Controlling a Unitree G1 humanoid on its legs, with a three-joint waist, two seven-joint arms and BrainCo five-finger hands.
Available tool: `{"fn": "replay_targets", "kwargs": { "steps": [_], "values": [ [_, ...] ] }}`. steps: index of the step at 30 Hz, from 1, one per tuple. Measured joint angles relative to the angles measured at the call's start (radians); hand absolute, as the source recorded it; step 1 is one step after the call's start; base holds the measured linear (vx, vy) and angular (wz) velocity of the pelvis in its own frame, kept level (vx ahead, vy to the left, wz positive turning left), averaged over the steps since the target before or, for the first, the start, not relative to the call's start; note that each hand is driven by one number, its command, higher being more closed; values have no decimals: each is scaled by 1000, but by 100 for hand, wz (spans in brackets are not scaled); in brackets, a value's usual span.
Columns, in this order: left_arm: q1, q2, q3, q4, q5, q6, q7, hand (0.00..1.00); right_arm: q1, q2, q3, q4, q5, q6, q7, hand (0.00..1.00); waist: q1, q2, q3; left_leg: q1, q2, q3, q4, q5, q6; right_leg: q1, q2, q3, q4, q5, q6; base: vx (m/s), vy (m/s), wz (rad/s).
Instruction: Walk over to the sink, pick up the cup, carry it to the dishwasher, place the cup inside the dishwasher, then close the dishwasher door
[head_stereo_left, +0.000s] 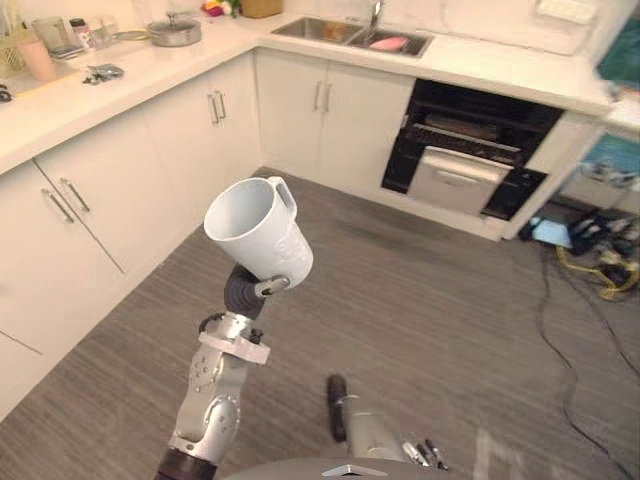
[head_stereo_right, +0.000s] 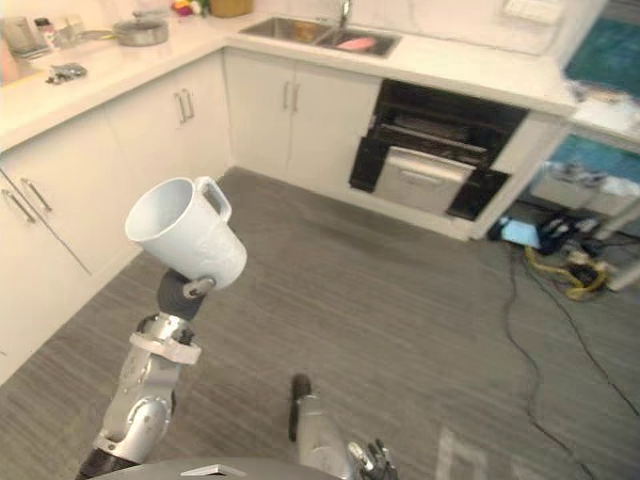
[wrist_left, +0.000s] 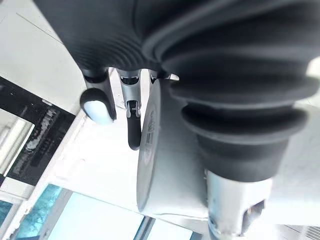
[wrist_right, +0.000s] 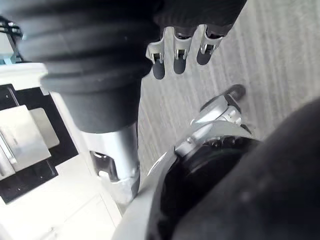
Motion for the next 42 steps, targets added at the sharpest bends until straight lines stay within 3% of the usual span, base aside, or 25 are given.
{"fn": "replay_targets", "kwargs": {
  "steps": [4, 5, 6, 7, 9, 12, 14, 17, 18, 20, 22, 23, 24, 25, 26, 28, 29, 31, 33, 35, 37, 38, 40, 41, 42],
  "values": [
    [1, -23, -17, 0, 0, -26, 1, 100, 3, -7, -12, -38, -14, 64, 4, 0, -4, 20, -5, -7, 43, -41, 189, 271, -20, 63, 41, -28, 151, -201, -41, 726, -240, -3],
    [4, -38, -15, 0, 0, -32, 7, 100, 9, -15, -20, -54, -40, 77, 4, 0, -6, 32, -4, -42, 73, -53, 284, 438, -80, 121, 82, -29, 123, -232, -47, 772, -158, -31],
    [17, -45, -13, 0, -1, -36, 8, 100, 23, -19, -18, -76, -53, 82, -1, 0, -10, 41, -1, -111, 95, -63, 397, 728, -110, 208, 125, -19, 42, -254, -64, 753, -116, -22],
    [22, -53, -13, 0, 1, -39, 8, 100, 26, -19, -16, -82, -52, 76, -3, 0, -10, 46, 2, -174, 102, -67, 504, 741, -125, 253, 136, -19, -7, -251, -75, 540, -46, -12],
    [44, -79, 3, -10, 2, -49, 5, 100, 27, -22, 1, -70, -52, 53, -12, 0, 42, 26, 13, -462, 52, -2, 840, 426, -27, 420, 150, 17, -183, -228, -115, 458, -36, -29],
    [52, -48, 36, -64, -2, -68, 5, 100, -1, -36, 61, -72, -53, 15, -9, 0, 107, 5, 13, -652, 23, 125, 645, 209, 8, 577, 149, 79, -329, -206, -105, 485, -1, -67],
    [66, -43, 57, -107, -19, -68, 8, 100, -39, -51, 91, -75, -52, 2, -10, 0, 119, -11, 12, -685, -15, 158, 353, 185, 9, 643, 137, 131, -364, -225, -100, 579, 98, -70],
    [93, -42, 27, -140, -18, -68, 39, 100, -86, -48, 104, -70, -52, -16, -11, 0, 150, -33, 7, -695, -97, 109, -7, 380, -20, 715, 95, 206, -385, -300, -68, 619, 244, -76],
    [113, -42, 14, -140, -16, -70, 43, 100, -93, -41, 123, -67, -53, -15, -14, 0, 162, -66, -9, -679, -134, 114, -7, 439, 46, 731, 58, 237, -378, -338, -57, 617, 291, -52],
    [111, -35, 19, -138, -17, -69, 44, 100, -118, -15, 127, -53, -53, -13, -19, 0, 151, -90, -18, -685, -134, 133, 94, 351, 65, 714, 36, 263, -303, -332, -42, 699, 287, -41],
    [98, -19, 46, -132, -16, -69, 47, 100, -150, -2, 103, 3, -51, -7, -26, 0, 157, -102, -11, -700, -116, 140, 263, 284, 58, 700, 58, 307, -137, -256, -27, 644, 249, -40],
    [90, -12, 44, -127, -16, -71, 47, 100, -130, -1, 78, 26, -50, -8, -36, 0, 152, -115, -31, -664, -130, 122, 205, 268, 59, 654, 58, 302, -4, -238, 72, 378, 184, -40],
    [87, 3, 54, -140, -18, -73, 46, 100, -133, 2, 67, 50, -45, -10, -48, 0, 155, -117, -35, -606, -144, 131, 149, 217, 72, 560, 40, 289, 231, -189, 256, 345, 153, -41],
    [77, 22, 60, -145, -19, -67, 47, 100, -127, 19, 60, 47, -40, -11, -53, 0, 146, -160, -40, -546, -186, 139, 125, 181, 83, 455, -19, 260, 459, -112, 251, 395, 127, -40],
    [77, 21, 59, -148, -19, -64, 47, 100, -127, 26, 52, 47, -38, -16, -53, 0, 144, -168, -40, -516, -196, 146, 115, 163, 85, 404, -49, 226, 555, -109, 232, 456, 94, -32],
    [74, 9, 8, -143, -14, -53, 49, 100, -100, 31, 45, 30, -29, -39, -58, 0, 131, -137, -33, -370, -181, 158, 36, 121, 89, 261, -94, 94, 674, -154, 107, 494, 121, -22],
    [69, 10, -14, -143, -10, -52, 50, 100, -86, 32, 46, 12, -11, -39, -62, 0, 122, -126, -34, -332, -170, 156, 8, 121, 84, 230, -92, 64, 659, -178, 90, 477, 78, 9],
    [41, 11, -58, -143, 10, -50, 51, 100, -68, 39, 45, -60, 42, -51, -100, 0, 99, -105, -34, -236, -149, 153, -75, 123, 67, 153, -93, -18, 533, -221, 85, 477, 29, 12],
    [-14, 12, -78, -141, 24, -39, 53, 100, -62, 50, 45, -199, 77, -90, -186, 0, 70, -83, -22, -134, -112, 153, -129, 103, 23, 112, -85, -148, 230, -215, 46, 579, -31, 8],
    [-24, 16, -61, -142, 24, -28, 43, 100, -55, 69, 43, -333, 87, -112, -263, 0, 56, -77, -19, -81, -86, 161, -125, 72, -23, 119, -58, -218, -39, -125, -10, 606, -97, 3],
    [-5, 31, -45, -146, 23, -25, 32, 100, -23, 67, 50, -507, 87, -126, -336, 0, 47, -108, -23, -11, -105, 170, -108, 34, -53, 139, -68, -247, -155, 11, -71, 732, -156, -12],
    [22, 17, -47, -133, 23, -22, 16, 100, -29, 35, 47, -592, 88, -131, -378, 0, 39, -65, -21, 34, -65, 189, -76, 6, -63, 143, -43, -249, -60, 3, -113, 661, -123, -35],
    [37, 15, -63, -138, 24, -28, -2, 100, -32, 24, 44, -742, 78, -135, -452, 0, 31, -18, -23, 11, -13, 230, 67, 27, -69, 130, 0, -240, 29, -102, -125, 644, -162, -53],
    [32, 1, -81, -139, 25, -32, -3, 100, -30, 32, 34, -856, 68, -137, -491, 0, 21, 4, -19, -44, 32, 238, 241, 91, -70, 148, 40, -226, 48, -155, -127, 667, -209, -66],
    [30, -15, -99, -140, 32, -31, 5, 100, -20, 39, 22, -942, 65, -139, -525, 0, 21, 15, -12, -125, 81, 214, 450, 258, -50, 197, 75, -199, 35, -189, -127, 648, -172, -73]
  ]
}}
